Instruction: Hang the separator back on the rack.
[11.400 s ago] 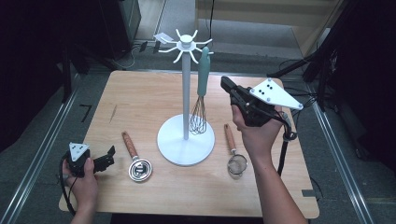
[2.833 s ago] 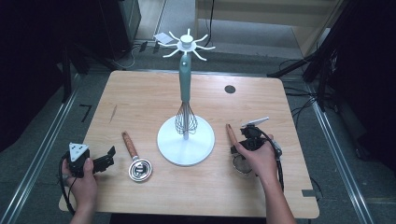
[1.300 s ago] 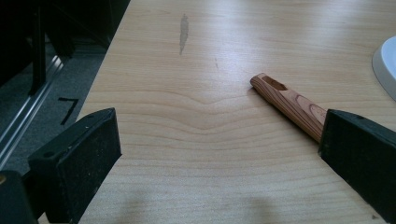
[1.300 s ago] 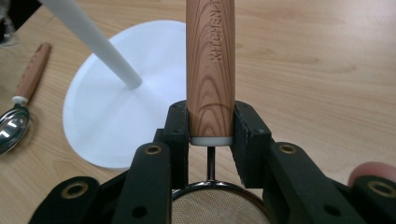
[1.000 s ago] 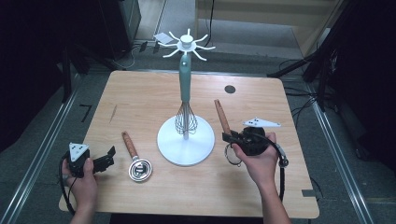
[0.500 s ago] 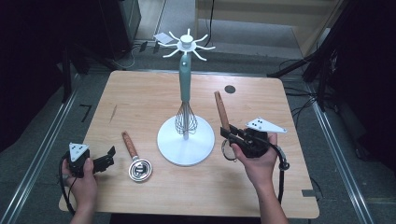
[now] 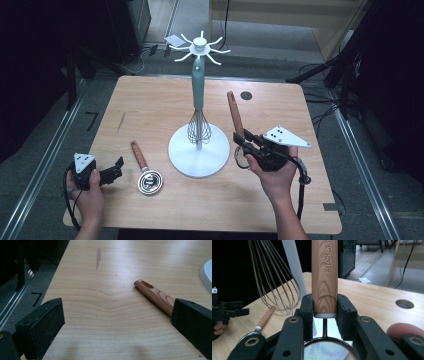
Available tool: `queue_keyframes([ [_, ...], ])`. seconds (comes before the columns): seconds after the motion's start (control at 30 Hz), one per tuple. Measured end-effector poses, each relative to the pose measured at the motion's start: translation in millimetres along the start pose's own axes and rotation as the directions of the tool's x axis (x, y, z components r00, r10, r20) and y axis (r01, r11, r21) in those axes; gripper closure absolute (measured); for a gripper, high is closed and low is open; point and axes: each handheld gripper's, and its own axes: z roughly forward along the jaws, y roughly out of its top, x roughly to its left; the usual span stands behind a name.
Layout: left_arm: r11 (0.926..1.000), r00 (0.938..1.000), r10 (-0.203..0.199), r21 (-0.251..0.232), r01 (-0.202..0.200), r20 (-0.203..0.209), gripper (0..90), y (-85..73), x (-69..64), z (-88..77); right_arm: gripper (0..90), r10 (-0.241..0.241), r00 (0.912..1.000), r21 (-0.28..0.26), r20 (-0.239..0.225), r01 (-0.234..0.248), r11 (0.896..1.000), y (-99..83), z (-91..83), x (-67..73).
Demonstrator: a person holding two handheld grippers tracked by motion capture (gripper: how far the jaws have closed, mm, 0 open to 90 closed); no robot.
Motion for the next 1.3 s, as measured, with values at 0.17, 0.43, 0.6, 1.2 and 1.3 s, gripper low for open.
queue_keyframes([
  [0.17, 1.0, 1.0, 0.002, 0.002, -0.002, -0.001, 0.0, 0.0, 0.1, -0.1, 71.1, -0.009, 0.9999, -0.021, -0.011, 0.009, 1.0, 6.0, -2.4, 3.8],
  [0.43, 1.0, 1.0, 0.0, 0.0, 0.0, 0.0, 0.0, 0.0, 0.0, 0.0, 71.1, -0.02, 0.9996, -0.047, -0.019, 0.02, 0.999, 14.0, -4.3, 8.6],
  [0.6, 1.0, 1.0, 0.001, 0.002, -0.001, 0.0, 0.0, 0.0, 0.2, -0.1, 71.1, -0.021, 0.9993, -0.058, -0.031, 0.019, 0.998, 17.2, -4.7, 9.5],
  [1.2, 1.0, 1.0, 0.002, 0.002, -0.002, 0.0, 0.0, 0.1, 0.2, 0.0, 71.1, -0.049, 0.9976, -0.1, -0.048, 0.044, 0.994, 28.4, -8.1, 15.4],
  [1.3, 1.0, 1.0, 0.002, 0.001, -0.002, 0.0, 0.0, 0.0, 0.1, 0.0, 71.1, -0.043, 0.9975, -0.106, -0.055, 0.037, 0.994, 29.5, -8.1, 16.4],
])
